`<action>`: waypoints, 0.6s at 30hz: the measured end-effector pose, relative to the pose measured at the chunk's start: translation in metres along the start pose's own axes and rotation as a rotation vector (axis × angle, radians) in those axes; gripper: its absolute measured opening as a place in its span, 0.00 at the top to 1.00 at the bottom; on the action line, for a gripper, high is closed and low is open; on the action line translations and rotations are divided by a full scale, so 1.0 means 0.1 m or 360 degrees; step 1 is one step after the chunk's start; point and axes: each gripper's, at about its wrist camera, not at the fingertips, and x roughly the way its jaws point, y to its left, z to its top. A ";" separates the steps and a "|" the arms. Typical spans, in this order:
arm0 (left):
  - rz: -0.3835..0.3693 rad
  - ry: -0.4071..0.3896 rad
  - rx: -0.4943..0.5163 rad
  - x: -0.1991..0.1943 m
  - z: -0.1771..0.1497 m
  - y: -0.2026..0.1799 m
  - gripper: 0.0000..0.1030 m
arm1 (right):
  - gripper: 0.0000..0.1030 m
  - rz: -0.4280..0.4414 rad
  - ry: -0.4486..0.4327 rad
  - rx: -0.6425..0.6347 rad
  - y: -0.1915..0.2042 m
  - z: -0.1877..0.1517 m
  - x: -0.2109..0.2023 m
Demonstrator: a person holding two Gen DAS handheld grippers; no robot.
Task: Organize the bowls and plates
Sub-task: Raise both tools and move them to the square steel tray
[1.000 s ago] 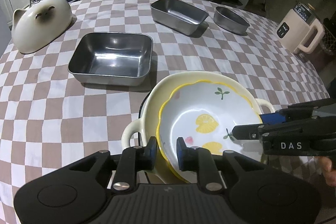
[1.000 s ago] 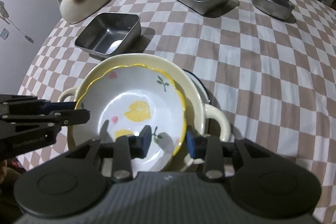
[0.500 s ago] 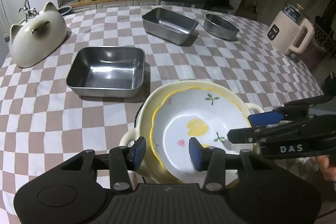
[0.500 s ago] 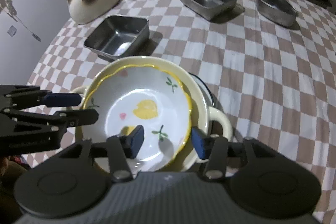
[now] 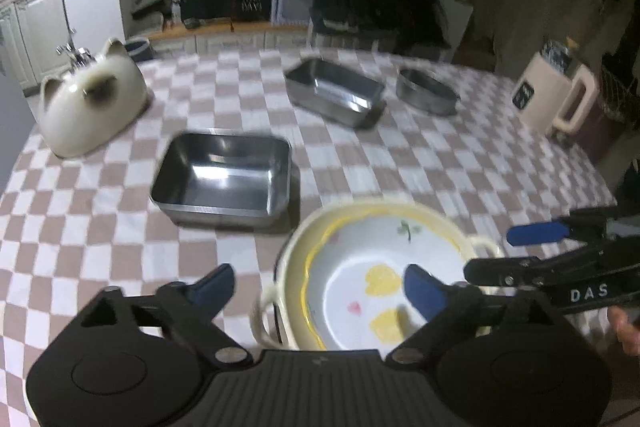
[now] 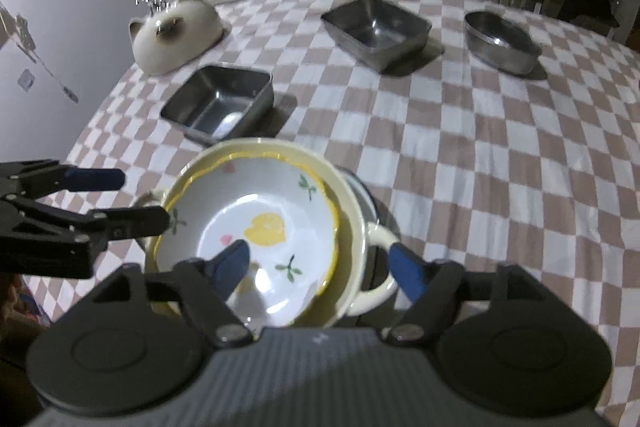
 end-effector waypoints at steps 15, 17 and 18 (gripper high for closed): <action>0.0195 -0.0325 -0.0052 0.00 0.43 0.45 0.00 | 0.00 0.0037 -0.0353 0.0276 -0.01 0.44 0.03; 0.0217 -0.0367 -0.0074 0.08 0.46 0.57 0.00 | 0.00 0.0060 -0.0333 0.0302 0.06 0.53 0.16; 0.0236 -0.0367 -0.0083 0.13 0.48 0.62 0.00 | 0.00 0.0083 -0.0324 0.0318 0.09 0.58 0.22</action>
